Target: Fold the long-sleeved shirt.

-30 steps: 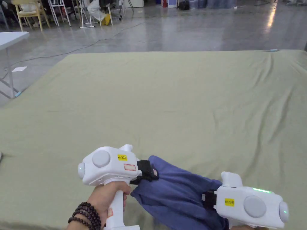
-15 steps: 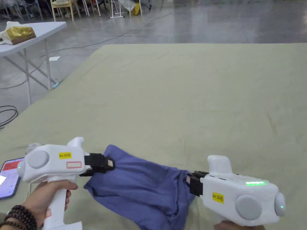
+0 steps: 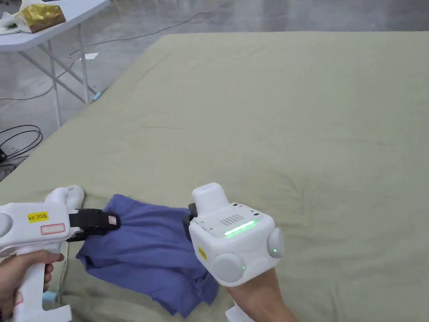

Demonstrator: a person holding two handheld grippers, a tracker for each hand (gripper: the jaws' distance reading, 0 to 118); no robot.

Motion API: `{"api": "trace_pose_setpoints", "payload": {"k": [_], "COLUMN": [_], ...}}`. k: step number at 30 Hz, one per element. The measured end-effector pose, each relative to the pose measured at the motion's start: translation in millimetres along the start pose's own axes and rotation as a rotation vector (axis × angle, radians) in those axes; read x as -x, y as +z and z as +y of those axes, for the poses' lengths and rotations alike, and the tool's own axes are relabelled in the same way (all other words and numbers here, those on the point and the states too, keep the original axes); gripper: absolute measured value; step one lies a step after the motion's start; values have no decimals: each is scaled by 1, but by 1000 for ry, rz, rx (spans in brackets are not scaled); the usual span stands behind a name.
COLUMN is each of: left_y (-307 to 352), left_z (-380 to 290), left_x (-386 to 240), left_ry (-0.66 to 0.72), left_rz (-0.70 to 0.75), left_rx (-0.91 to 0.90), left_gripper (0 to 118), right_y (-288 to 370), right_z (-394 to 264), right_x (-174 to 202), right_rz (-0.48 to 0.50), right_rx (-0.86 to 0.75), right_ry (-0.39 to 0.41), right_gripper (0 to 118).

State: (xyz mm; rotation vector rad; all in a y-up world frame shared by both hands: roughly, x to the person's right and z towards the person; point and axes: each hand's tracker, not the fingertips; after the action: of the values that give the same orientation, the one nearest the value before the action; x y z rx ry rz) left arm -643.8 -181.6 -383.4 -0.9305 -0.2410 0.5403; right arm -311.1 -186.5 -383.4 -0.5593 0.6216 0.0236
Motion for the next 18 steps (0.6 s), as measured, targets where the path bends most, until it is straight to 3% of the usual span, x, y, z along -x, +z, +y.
{"api": "trace_pose_setpoints", "payload": {"k": [2, 3, 4, 5, 6, 11, 13, 15, 17, 18], "left_y": [1, 2, 5, 14, 20, 52, 61, 65, 61, 57], "left_z": [-2, -3, -2, -1, 0, 3, -4, -17, -28, -35], "left_x": [-6, -9, -8, -10, -13, -62, -101, -161, -214, -245], "left_ry": [-33, -43, -52, -54, -53, -46, -131, -221, -279, -314], "left_rz": [57, 55, 50, 9, 24, 25, -68, -112, -106, -119], "left_rx": [5, -6, -17, -85, -112, -125, -215, -317, -349, -364], "left_gripper": [7, 20, 49, 98, 118, 117, 115, 90, 42, 26], "right_y": [-2, 0, 3, 10, 17, 69, 97, 130, 166, 187], "right_z": [2, 3, 4, 5, 7, 23, 30, 39, 47, 50], "right_x": [4, 5, 5, 4, 2, -17, -32, -54, -77, -90], "right_rz": [-3, -6, -7, -5, 1, -14, -43, -94, -153, -184], "right_rx": [5, 9, 10, 0, -14, -61, -90, -125, -163, -191], "right_ry": [0, 6, 13, 16, 18, 15, 0, -29, -60, -72], "right_gripper": [0, 0, 0, 0, 0, 0, 0, 0, 0, 0]}}
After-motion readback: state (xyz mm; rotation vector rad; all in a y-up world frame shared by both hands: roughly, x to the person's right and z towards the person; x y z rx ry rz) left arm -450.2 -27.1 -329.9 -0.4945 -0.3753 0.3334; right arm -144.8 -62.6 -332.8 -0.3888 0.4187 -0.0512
